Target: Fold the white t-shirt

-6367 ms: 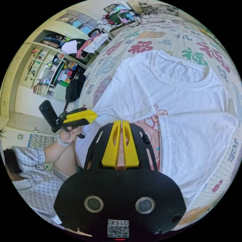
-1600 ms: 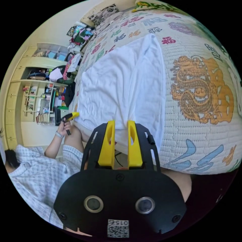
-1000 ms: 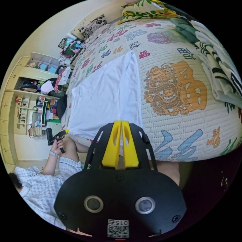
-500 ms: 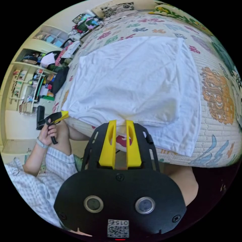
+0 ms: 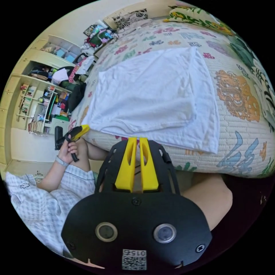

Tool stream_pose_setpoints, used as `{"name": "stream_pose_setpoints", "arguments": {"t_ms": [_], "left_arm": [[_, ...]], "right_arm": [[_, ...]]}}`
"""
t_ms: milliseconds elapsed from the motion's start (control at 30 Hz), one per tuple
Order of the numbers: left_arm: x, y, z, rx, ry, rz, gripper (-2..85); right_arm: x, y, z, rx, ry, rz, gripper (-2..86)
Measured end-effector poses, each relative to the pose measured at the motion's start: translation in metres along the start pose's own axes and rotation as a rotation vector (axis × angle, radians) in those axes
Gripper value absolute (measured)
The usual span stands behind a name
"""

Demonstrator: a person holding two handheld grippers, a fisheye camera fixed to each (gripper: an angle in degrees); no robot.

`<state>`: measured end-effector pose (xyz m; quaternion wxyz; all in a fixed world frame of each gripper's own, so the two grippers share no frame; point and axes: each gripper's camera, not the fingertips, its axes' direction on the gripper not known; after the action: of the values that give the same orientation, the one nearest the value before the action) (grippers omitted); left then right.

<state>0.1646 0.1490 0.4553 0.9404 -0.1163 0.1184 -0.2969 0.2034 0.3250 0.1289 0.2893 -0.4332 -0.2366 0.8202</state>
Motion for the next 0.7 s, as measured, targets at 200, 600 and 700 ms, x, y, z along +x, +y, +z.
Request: {"name": "stream_pose_setpoints", "arguments": {"t_ms": [200,600,700], "left_arm": [[0.008,0.031,-0.049,0.278,-0.272,-0.038,9.1],[-0.015,0.056,-0.076,0.415,-0.341,-0.221,7.7],[-0.015,0.059,-0.080,0.403,-0.322,-0.230,4.1]], "right_arm": [[-0.045,-0.068,0.077,-0.138,0.101,0.006,5.9],[-0.117,-0.133,0.137,-0.301,0.205,0.003,4.2],[-0.155,-0.180,0.133,-0.218,0.181,-0.058,6.3]]}}
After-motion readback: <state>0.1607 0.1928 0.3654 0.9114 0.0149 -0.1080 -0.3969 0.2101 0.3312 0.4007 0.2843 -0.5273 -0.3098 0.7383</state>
